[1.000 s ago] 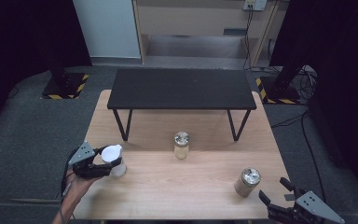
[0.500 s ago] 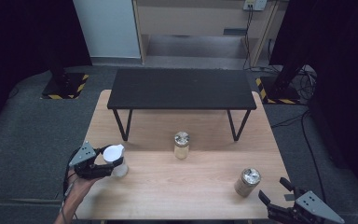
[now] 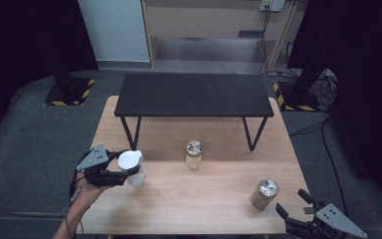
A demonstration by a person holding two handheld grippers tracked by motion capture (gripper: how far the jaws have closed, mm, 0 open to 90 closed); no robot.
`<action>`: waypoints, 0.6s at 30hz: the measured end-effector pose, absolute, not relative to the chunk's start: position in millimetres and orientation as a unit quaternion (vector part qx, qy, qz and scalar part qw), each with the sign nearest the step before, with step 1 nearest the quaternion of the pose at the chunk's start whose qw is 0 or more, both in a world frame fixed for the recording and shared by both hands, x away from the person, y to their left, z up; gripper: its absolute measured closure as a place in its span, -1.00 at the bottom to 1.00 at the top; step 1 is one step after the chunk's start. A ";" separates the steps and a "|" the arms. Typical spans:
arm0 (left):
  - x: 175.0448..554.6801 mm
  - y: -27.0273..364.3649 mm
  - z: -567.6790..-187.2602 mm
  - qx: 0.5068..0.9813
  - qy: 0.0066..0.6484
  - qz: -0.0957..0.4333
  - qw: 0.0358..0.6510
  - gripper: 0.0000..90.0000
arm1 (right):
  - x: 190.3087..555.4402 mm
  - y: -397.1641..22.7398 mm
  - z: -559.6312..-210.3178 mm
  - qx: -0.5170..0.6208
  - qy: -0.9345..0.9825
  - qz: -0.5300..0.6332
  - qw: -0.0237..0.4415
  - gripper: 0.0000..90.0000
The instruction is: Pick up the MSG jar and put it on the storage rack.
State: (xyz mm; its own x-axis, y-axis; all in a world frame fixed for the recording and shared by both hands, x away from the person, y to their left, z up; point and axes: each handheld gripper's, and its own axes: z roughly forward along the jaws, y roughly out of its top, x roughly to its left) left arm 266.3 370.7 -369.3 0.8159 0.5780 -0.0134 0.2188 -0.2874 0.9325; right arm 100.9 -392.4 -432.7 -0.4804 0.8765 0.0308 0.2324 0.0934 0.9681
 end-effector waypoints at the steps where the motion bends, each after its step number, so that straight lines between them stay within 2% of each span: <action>1: 267.7 369.6 -366.3 0.786 0.250 0.163 0.541 -0.34 | 100.9 -392.5 -432.7 0.411 0.675 0.534 0.302 -0.77; 18: 289.0 359.3 -312.7 0.790 0.212 0.125 0.562 -0.34 | 101.3 -392.7 -433.0 0.410 0.675 0.535 0.301 -0.77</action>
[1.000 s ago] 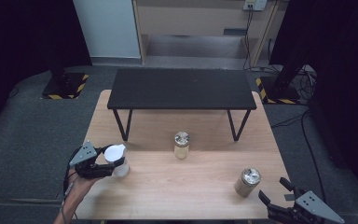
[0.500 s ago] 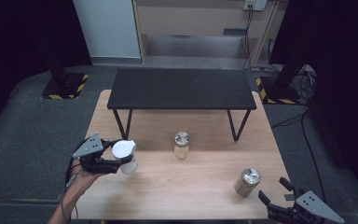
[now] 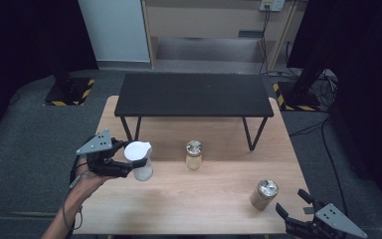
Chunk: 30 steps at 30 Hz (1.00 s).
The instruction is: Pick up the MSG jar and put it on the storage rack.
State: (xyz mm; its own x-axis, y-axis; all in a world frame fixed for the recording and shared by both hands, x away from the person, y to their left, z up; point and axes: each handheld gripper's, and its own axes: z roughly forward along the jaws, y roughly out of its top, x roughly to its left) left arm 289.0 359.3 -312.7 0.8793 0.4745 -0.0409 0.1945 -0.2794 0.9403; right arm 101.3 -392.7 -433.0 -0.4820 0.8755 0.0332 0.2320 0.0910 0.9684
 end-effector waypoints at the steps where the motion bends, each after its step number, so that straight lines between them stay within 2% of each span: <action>1: 290.2 358.9 -309.1 0.790 0.211 0.123 0.563 -0.34 | 101.4 -392.8 -433.1 0.410 0.675 0.535 0.301 -0.77; 19: 313.8 353.3 -247.8 0.782 0.215 0.120 0.573 -0.34 | 101.7 -393.9 -433.8 0.410 0.674 0.537 0.299 -0.77; 30: 328.9 346.8 -214.5 0.776 0.231 0.142 0.570 -0.33 | 102.0 -394.7 -434.4 0.410 0.673 0.538 0.299 -0.77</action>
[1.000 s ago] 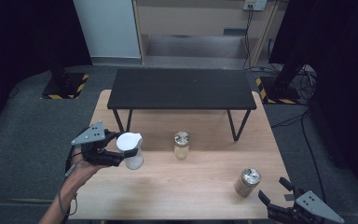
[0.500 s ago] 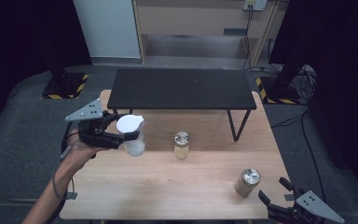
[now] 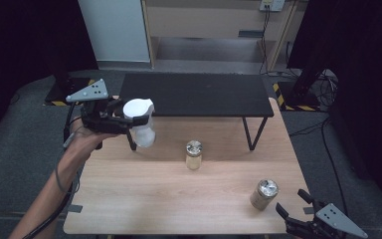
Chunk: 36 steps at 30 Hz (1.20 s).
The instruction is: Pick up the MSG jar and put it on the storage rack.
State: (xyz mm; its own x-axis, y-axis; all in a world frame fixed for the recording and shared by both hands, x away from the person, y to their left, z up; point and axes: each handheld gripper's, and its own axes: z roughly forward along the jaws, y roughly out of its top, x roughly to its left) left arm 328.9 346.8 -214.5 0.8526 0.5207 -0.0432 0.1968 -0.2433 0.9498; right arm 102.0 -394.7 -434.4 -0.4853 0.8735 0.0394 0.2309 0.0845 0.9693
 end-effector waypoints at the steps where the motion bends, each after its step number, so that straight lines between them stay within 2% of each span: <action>1: 330.2 345.7 -211.0 0.776 0.233 0.146 0.568 -0.33 | 102.1 -394.9 -434.5 0.410 0.673 0.538 0.298 -0.77; 17: 357.6 326.2 -180.4 0.762 0.289 0.198 0.544 -0.33 | 102.3 -396.5 -435.5 0.412 0.671 0.541 0.296 -0.77; 36: 385.2 299.8 -189.3 0.724 0.385 0.265 0.507 -0.33 | 102.4 -398.0 -436.2 0.413 0.669 0.544 0.294 -0.77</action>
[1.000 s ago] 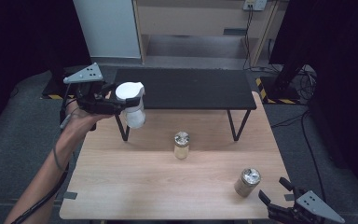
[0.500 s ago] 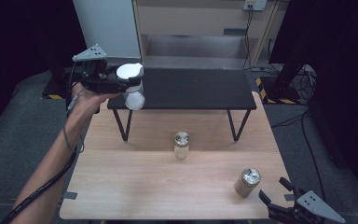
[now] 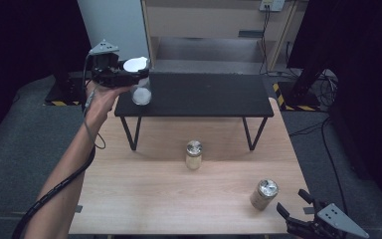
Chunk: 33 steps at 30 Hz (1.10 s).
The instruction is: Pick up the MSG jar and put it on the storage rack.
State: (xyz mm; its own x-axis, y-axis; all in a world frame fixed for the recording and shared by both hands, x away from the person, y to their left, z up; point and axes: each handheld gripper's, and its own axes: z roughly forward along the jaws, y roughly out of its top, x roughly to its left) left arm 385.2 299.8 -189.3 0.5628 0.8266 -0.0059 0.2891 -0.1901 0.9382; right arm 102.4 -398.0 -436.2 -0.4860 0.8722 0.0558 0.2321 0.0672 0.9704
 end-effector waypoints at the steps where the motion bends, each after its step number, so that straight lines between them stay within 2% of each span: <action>1: 386.7 298.6 -190.4 0.722 0.388 0.267 0.506 -0.33 | 102.5 -398.0 -436.3 0.413 0.668 0.544 0.294 -0.77; 14: 403.7 289.1 -206.5 0.698 0.425 0.284 0.502 -0.33 | 103.5 -399.2 -437.6 0.417 0.665 0.547 0.291 -0.76; 33: 407.3 286.7 -216.0 0.698 0.429 0.292 0.494 -0.33 | 104.3 -400.5 -438.3 0.419 0.663 0.550 0.287 -0.76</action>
State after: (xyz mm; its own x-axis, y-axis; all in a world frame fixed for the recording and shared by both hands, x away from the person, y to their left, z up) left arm 407.3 286.7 -216.0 0.4615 0.8870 -0.0166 0.3109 -0.1441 0.9395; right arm 104.3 -400.5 -438.3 -0.4835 0.8717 0.0800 0.2404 0.0443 0.9696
